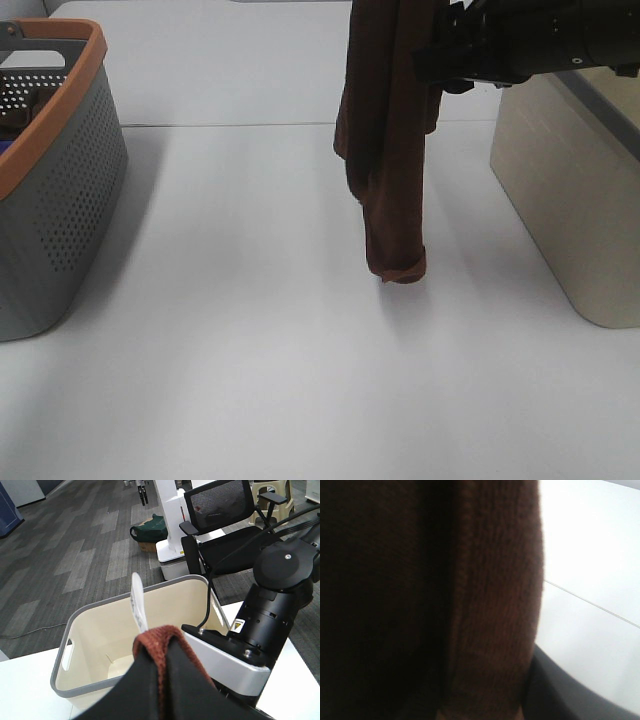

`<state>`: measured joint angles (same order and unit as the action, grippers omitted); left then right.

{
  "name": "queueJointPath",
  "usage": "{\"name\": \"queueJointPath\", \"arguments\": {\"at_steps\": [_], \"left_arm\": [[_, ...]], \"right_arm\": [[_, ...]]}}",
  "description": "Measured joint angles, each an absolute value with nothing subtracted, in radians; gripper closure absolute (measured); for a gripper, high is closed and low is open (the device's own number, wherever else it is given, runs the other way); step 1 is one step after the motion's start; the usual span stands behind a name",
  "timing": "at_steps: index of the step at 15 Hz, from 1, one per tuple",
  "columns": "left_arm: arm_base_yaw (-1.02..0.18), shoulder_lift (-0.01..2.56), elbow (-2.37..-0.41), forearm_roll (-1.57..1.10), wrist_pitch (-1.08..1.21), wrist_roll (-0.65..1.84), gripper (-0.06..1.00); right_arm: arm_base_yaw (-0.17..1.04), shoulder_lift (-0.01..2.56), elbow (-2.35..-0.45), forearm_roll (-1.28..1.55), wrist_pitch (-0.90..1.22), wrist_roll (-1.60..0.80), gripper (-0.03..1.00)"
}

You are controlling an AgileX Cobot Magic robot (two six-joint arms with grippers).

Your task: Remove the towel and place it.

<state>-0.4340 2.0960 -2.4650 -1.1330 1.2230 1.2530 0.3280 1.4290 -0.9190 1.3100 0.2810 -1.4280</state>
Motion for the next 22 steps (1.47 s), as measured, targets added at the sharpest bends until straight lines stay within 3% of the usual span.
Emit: {"name": "queueJointPath", "arguments": {"at_steps": [4, 8, 11, 18, 22], "left_arm": [[-0.435, 2.096, -2.465, -1.133, 1.223, 1.253, 0.94], [-0.435, 2.096, -2.465, -1.133, 1.223, 1.253, 0.94], [-0.433, 2.096, -2.465, -1.103, 1.223, 1.196, 0.94], [-0.339, 2.096, -2.465, -0.800, 1.224, 0.747, 0.94], [-0.334, 2.096, -2.465, -0.629, 1.224, 0.680, 0.94]], "right_arm": [[0.328, 1.429, -0.919, 1.338, 0.306, -1.444, 0.63], [0.328, 1.429, -0.919, 1.339, 0.306, -1.448, 0.96], [0.328, 1.429, -0.919, 1.334, 0.273, -1.445, 0.97], [0.328, 1.438, -0.919, 1.249, 0.095, -1.358, 0.97], [0.328, 1.438, -0.942, 1.238, 0.087, -1.358, 0.97]]}}
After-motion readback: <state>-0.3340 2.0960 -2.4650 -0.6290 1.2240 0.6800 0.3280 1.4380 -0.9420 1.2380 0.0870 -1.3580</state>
